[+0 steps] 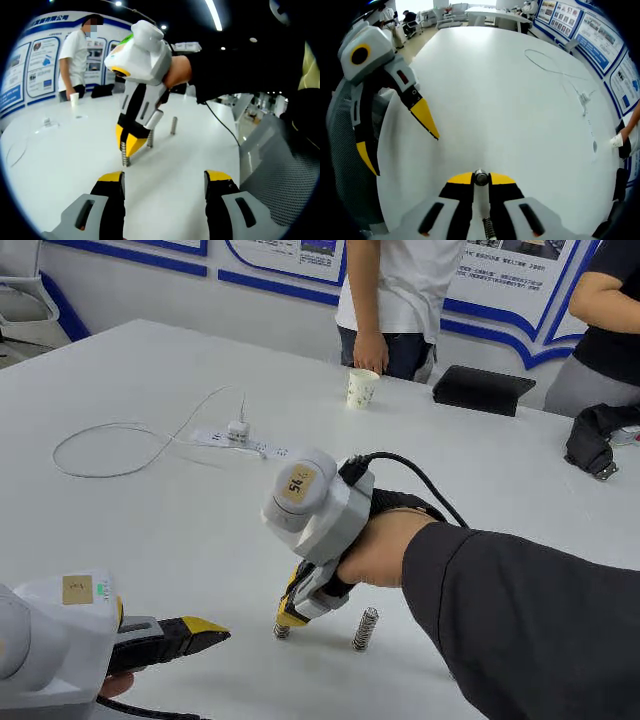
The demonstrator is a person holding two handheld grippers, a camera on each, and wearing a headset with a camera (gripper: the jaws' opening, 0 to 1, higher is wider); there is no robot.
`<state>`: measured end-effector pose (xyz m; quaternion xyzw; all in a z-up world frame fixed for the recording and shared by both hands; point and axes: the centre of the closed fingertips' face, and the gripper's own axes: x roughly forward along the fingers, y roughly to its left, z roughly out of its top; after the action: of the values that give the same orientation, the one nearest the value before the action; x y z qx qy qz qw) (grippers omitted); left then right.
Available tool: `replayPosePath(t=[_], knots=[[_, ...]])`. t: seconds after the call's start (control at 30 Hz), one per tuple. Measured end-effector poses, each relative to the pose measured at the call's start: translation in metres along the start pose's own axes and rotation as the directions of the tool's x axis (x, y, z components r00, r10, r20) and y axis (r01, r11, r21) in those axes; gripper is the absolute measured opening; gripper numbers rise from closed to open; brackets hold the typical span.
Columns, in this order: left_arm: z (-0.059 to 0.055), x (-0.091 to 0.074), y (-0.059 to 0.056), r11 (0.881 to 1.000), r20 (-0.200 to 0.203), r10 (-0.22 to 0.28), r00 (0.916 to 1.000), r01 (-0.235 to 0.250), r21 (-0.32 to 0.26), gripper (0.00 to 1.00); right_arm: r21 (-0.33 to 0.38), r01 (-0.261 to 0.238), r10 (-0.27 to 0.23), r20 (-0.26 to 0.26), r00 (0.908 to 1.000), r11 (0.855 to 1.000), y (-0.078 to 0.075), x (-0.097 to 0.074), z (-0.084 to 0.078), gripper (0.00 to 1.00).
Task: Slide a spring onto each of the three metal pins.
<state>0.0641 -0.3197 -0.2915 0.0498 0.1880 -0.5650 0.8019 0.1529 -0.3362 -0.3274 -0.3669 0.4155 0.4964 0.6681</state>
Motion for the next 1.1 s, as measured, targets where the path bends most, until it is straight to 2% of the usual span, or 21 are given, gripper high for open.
replayPosePath(t=[0.47, 1.1], knots=[[-0.001, 0.0, 0.001, 1.0, -0.003, 0.002, 1.0, -0.002, -0.001, 0.65, 0.022, 0.008, -0.008, 0.019, 0.9998, 1.0, 0.0, -0.003, -0.006, 0.16], [0.004, -0.001, 0.0, 1.0, -0.004, 0.013, 0.9999, -0.013, 0.009, 0.67, 0.096, 0.054, -0.063, 0.09, 0.9939, 0.994, 0.008, -0.031, -0.02, 0.19]])
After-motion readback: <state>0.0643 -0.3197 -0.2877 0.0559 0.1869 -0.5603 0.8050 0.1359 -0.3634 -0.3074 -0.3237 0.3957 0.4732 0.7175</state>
